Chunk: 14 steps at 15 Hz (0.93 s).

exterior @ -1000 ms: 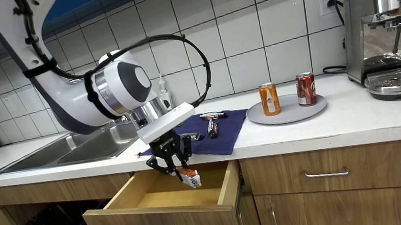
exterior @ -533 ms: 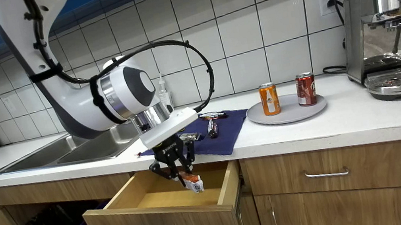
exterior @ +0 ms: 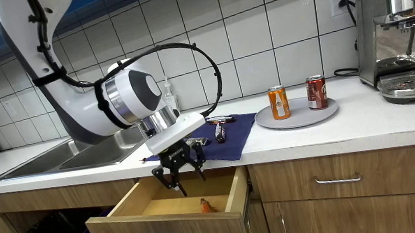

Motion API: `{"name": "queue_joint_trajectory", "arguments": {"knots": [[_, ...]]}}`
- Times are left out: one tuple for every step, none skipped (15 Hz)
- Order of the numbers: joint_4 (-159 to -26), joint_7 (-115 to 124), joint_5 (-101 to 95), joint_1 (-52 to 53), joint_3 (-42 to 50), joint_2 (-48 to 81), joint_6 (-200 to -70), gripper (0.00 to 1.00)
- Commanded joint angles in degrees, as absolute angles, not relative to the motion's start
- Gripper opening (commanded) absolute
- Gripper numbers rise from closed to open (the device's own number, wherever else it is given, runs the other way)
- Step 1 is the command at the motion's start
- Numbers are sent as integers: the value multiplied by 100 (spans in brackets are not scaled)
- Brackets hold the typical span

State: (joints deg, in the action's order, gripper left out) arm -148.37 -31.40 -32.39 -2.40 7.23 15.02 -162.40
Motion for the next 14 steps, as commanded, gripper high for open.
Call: {"name": "queue_joint_trajectory", "arguments": {"knots": [[-14918,-3154,-3137,-350,568,1194,-16184,96],[-14941,-3162,-3121,-352,560,1126,-16189,100],[-14960,-3181,-3095,-356,543,1045,-16184,100],[-14972,-3193,-3060,-361,525,979,-16182,100],[-14988,-3227,-3005,-372,499,896,-16172,100],[-14996,-3244,-2959,-373,489,832,-16173,100],[-15002,-3235,-2927,-362,490,756,-16169,100],[-15003,-3239,-2887,-361,486,701,-16175,100],[-14995,-3237,-2822,-364,473,652,-16176,100],[-14965,-3154,-2827,-343,496,616,-16195,100],[-14942,-3155,-2780,-340,491,585,-16193,100],[-14913,-3123,-2774,-331,503,574,-16198,100],[-14858,-3080,-2758,-323,512,582,-16193,100],[-14802,-3073,-2695,-325,503,600,-16182,100]]}}
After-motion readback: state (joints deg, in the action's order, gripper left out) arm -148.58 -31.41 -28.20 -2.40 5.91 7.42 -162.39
